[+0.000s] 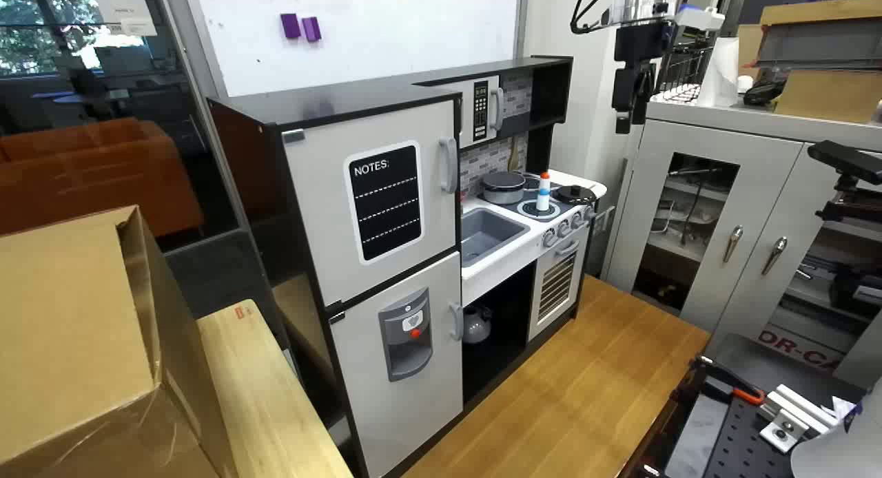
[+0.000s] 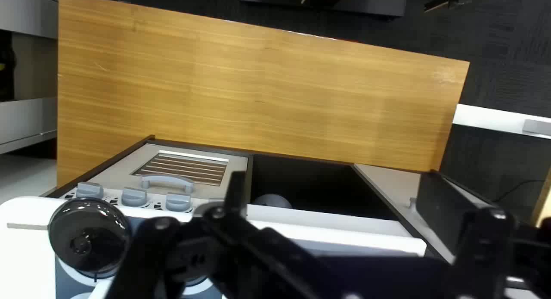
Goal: Open the top compartment of the refrigerator
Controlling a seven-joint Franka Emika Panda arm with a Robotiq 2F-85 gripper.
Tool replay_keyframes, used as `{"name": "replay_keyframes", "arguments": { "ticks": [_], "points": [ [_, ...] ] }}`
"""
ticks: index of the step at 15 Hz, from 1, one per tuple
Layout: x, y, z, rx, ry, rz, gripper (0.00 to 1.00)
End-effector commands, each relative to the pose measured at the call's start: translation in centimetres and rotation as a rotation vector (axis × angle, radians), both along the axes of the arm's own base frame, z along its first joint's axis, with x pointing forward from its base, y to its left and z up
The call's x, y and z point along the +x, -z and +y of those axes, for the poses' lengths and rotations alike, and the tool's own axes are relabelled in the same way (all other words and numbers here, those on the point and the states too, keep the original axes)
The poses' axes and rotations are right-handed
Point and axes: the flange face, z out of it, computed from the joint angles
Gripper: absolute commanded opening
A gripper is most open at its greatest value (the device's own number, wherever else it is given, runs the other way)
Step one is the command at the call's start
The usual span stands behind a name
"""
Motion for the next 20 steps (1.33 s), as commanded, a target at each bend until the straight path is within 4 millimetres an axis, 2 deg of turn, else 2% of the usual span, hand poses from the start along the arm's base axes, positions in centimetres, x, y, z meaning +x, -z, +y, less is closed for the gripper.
{"name": "replay_keyframes", "arguments": {
  "ticks": [1,7,12,15,16,18,20],
  "points": [
    [0.0,-0.1,0.0,0.0,0.0,0.001,1.0],
    [1.5,0.2,1.6,0.004,-0.02,0.104,1.0],
    [3.1,0.1,5.7,0.029,0.032,0.248,1.0],
    [4.6,-0.9,8.5,0.07,0.024,0.237,1.0],
    [3.8,-0.4,8.2,0.039,0.011,0.217,1.0],
    [4.0,-0.5,8.7,0.038,0.005,0.215,1.0],
    [3.9,-0.4,8.3,0.04,0.012,0.218,1.0]
  ]
}}
